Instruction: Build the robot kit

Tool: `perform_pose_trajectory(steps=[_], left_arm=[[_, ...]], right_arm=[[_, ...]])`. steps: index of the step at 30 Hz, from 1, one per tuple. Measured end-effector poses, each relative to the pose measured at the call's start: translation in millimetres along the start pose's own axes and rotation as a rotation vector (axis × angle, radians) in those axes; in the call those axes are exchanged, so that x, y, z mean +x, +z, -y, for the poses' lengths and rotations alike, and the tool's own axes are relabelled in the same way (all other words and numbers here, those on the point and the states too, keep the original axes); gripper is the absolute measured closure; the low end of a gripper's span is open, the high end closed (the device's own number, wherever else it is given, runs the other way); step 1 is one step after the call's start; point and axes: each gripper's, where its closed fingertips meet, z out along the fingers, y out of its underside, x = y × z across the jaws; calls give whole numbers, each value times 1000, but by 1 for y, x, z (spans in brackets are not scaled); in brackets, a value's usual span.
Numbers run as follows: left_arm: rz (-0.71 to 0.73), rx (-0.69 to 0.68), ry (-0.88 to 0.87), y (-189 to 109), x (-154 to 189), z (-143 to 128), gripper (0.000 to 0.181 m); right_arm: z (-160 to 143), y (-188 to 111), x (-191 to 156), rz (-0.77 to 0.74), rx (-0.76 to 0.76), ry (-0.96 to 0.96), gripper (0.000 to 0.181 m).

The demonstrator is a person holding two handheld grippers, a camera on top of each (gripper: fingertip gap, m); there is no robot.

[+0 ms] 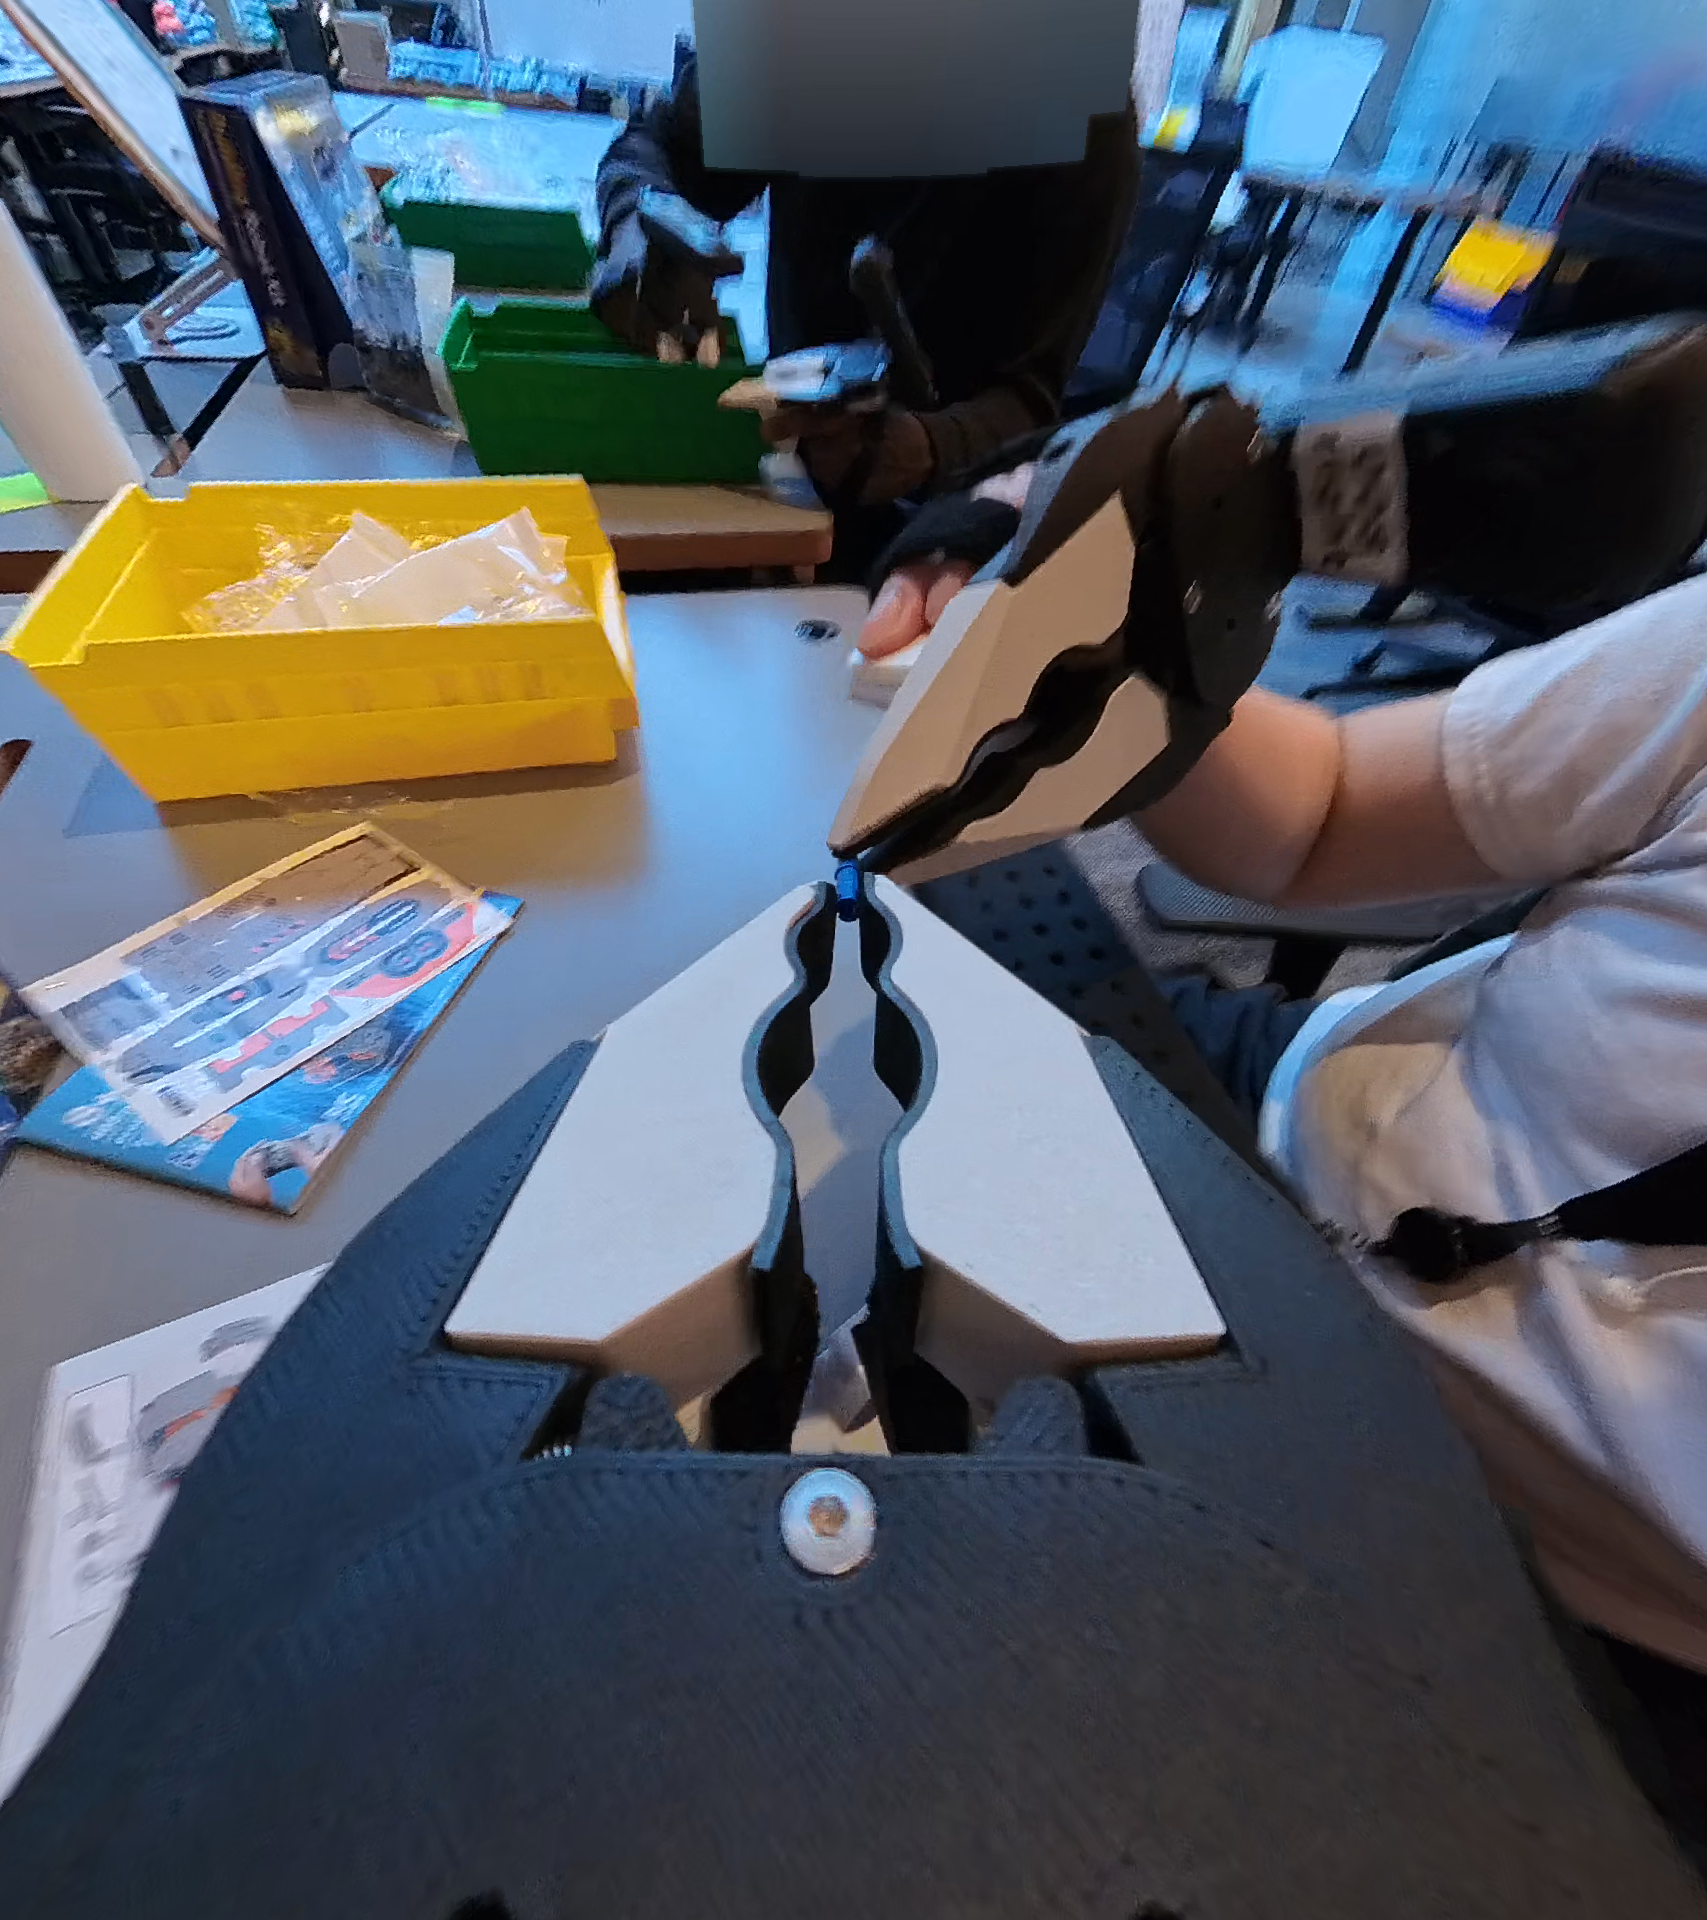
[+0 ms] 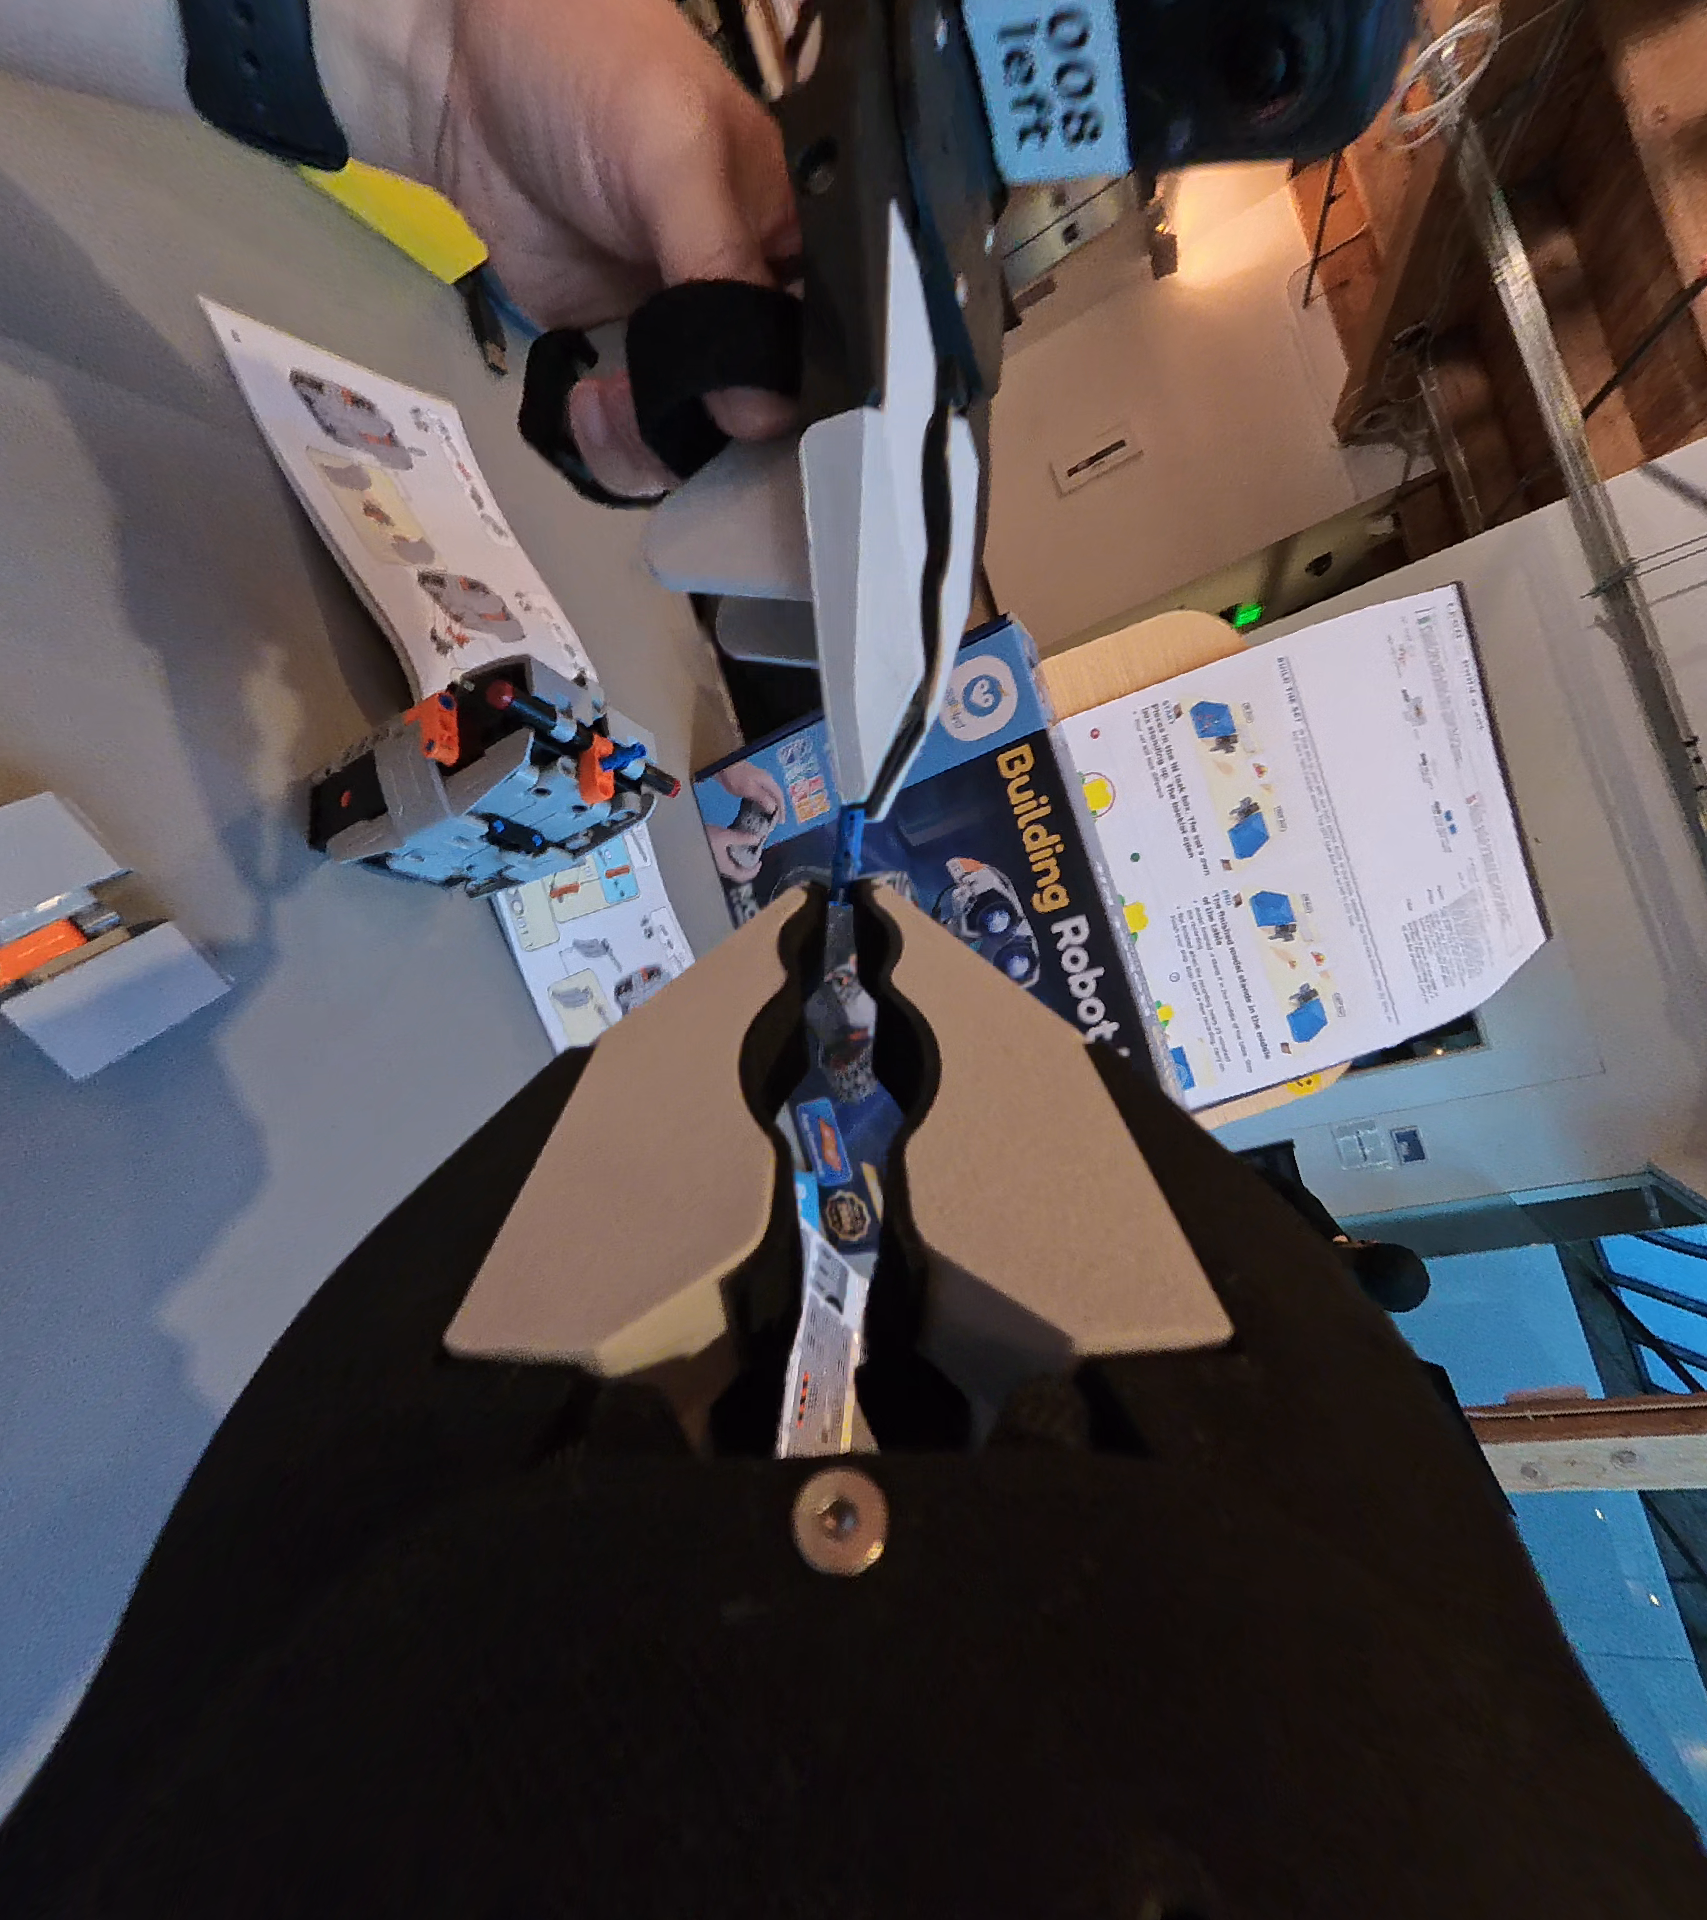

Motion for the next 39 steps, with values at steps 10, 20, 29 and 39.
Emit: perform_pose_trajectory(steps=[10,20,29,39], left_arm=[[-297,263,-157,-21,32,45,180],[-365,254,-158,-15,46,47,180],[-388,243,-160,-17,49,45,180],[-403,247,-192,-20,48,45,178]], right_arm=[[47,-23,31,-126,396,154,137],[64,-23,30,-125,429,54,174],[65,-25,27,-125,402,14,177],[66,-25,27,-117,392,21,179]])
